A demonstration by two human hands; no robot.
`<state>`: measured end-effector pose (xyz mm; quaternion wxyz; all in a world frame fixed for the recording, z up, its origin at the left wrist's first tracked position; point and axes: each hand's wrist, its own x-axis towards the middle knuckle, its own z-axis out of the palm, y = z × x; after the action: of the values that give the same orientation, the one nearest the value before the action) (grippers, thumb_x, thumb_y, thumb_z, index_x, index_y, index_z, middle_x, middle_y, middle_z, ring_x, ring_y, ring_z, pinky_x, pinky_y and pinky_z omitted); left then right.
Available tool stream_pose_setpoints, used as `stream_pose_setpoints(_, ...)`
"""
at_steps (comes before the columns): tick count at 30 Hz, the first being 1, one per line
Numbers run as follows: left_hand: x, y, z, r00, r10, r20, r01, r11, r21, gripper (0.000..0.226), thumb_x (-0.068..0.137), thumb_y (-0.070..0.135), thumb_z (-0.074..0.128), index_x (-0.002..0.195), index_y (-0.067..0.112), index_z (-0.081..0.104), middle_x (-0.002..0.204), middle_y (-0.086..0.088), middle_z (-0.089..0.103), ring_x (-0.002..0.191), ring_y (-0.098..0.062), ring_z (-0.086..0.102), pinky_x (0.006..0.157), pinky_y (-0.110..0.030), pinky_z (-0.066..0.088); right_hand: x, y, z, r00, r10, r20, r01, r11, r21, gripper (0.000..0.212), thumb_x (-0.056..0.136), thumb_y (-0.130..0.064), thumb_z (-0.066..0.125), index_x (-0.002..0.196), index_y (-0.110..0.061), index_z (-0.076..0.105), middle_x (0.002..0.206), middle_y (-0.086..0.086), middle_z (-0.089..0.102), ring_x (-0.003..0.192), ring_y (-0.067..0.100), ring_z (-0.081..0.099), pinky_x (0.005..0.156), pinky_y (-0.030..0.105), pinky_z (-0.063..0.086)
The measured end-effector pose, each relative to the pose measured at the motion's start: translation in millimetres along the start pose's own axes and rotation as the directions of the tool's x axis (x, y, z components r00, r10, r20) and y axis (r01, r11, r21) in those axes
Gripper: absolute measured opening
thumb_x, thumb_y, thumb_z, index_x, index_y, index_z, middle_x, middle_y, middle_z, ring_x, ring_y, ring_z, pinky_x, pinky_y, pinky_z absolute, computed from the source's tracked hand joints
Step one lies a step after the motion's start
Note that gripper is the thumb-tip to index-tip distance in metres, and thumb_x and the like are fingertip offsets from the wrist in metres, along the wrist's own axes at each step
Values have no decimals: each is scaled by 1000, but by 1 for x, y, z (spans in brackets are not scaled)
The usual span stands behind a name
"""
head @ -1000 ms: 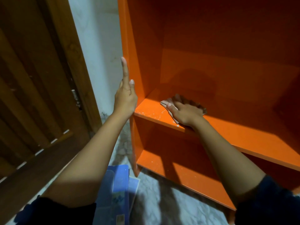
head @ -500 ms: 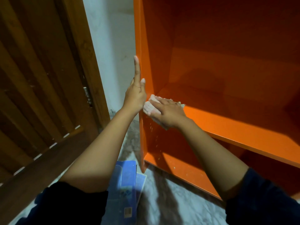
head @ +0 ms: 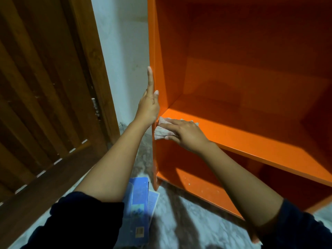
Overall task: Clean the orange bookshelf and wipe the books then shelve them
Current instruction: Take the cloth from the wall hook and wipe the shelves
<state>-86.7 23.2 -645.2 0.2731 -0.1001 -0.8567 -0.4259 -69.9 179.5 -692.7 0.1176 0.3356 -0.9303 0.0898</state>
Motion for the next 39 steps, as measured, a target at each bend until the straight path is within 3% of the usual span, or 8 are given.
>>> stream_pose_setpoints(8, -1, 1, 11, 995, -24, -96, 22, 1000, -22, 63, 103, 20, 27, 144, 41, -17, 153, -16, 25, 85, -39, 60, 58, -36, 45, -76, 28, -61, 980, 60, 187, -164, 776, 609, 31, 91, -20, 61, 116, -38, 59, 113, -13, 67, 102, -6, 59, 88, 21, 46)
stream_pose_setpoints(12, -5, 7, 20, 977, -65, -204, 53, 997, -62, 63, 103, 15, 28, 147, 37, -9, 148, -17, 31, 109, -36, 56, 78, -48, 53, -121, 54, -95, 941, 328, -85, -172, 678, 715, 32, 86, -24, 56, 117, -21, 60, 112, -7, 64, 98, -8, 57, 87, 13, 43)
stream_pose_setpoints(16, -15, 10, 35, 942, -76, -328, 56, 996, -70, 64, 100, 6, 31, 149, 35, 2, 146, -12, 28, 118, -24, 49, 92, -46, 49, -163, 96, -109, 710, 622, -331, -394, 740, 545, 40, 90, -36, 55, 129, -25, 55, 124, 0, 63, 111, 14, 58, 92, 36, 48)
stream_pose_setpoints(20, -33, 14, 57, 918, 105, -382, -73, 993, 96, 56, 95, 4, 38, 148, 20, 27, 155, -12, 16, 144, -25, 16, 115, -41, 27, -193, 117, -100, 467, 811, -352, -804, 555, 211, 23, 95, -39, 48, 114, -26, 52, 108, 9, 63, 91, 30, 60, 73, 46, 51)
stream_pose_setpoints(27, -40, -11, 88, 976, 22, 218, -99, 931, 350, 43, 99, 29, 35, 134, 10, 50, 141, -14, 46, 134, -28, 38, 112, -40, 22, -190, 137, -79, 368, 925, -101, -927, 356, -118, 58, 97, -55, 26, 144, -21, 30, 141, 15, 43, 122, 38, 46, 94, 48, 42)
stream_pose_setpoints(30, -37, -11, 88, 957, -28, 289, -110, 885, 452, 44, 101, 34, 29, 140, 20, 43, 148, -7, 37, 140, -23, 27, 113, -40, 16, -175, 163, -78, 346, 938, 22, -930, 346, -127, 64, 97, -56, 21, 148, -18, 26, 147, 17, 37, 128, 37, 43, 103, 45, 39)
stream_pose_setpoints(34, -37, -10, 90, 948, -68, 310, -93, 873, 479, 45, 102, 36, 25, 143, 25, 38, 153, -3, 30, 143, -21, 19, 114, -39, 11, -152, 200, -74, 389, 916, 96, -913, 398, -92, 60, 97, -58, 15, 151, -35, 2, 160, 3, -3, 146, 32, -2, 117, 47, 1)
stream_pose_setpoints(39, -41, -11, 95, 968, -54, 243, -72, 875, 479, 52, 97, 41, 20, 139, 25, 44, 150, -3, 36, 142, -21, 24, 113, -40, 13, -128, 222, -71, 422, 905, 57, -896, 426, -122, 57, 94, -62, 15, 147, -41, 17, 159, 6, 9, 143, 40, 8, 114, 58, 6)
